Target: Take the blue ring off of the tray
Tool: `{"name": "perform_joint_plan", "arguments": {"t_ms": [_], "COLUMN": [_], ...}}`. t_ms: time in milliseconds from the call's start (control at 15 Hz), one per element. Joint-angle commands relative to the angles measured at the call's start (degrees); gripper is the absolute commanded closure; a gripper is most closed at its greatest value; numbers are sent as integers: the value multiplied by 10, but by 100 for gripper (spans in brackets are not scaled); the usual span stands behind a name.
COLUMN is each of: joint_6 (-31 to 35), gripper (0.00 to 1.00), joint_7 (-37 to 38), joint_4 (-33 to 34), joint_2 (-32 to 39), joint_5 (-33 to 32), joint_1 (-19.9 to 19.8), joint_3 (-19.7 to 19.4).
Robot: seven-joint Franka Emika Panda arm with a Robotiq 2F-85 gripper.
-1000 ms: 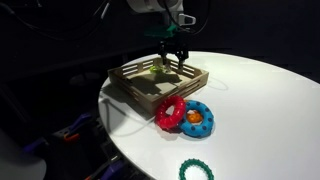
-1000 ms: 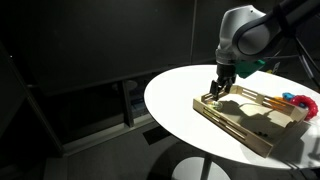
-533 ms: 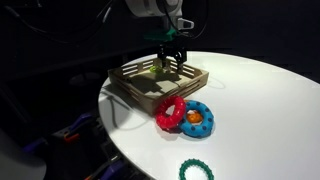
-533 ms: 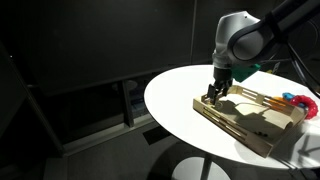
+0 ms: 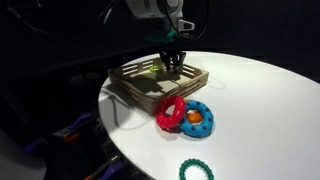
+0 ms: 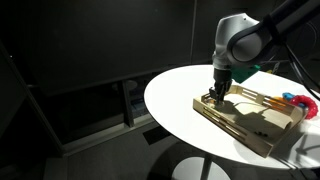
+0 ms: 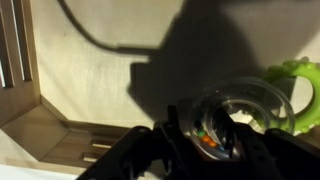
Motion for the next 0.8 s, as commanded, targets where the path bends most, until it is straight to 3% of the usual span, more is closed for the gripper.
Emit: {"name": "perform_joint_plan", "arguments": {"t_ms": [0,67,200,733], "joint_6": [-3,-3,-7,-49], "gripper": [88,96,91,91], "joint_7": [4,2,-10,-85], "joint_4": [13,12,9,-28], "joint_2": [4,1,-10,-102], "joint_5": [-5,-3,12,61], "joint_1": [3,1,-7,-45], "joint_3": [-6,-6,-1,3]}}
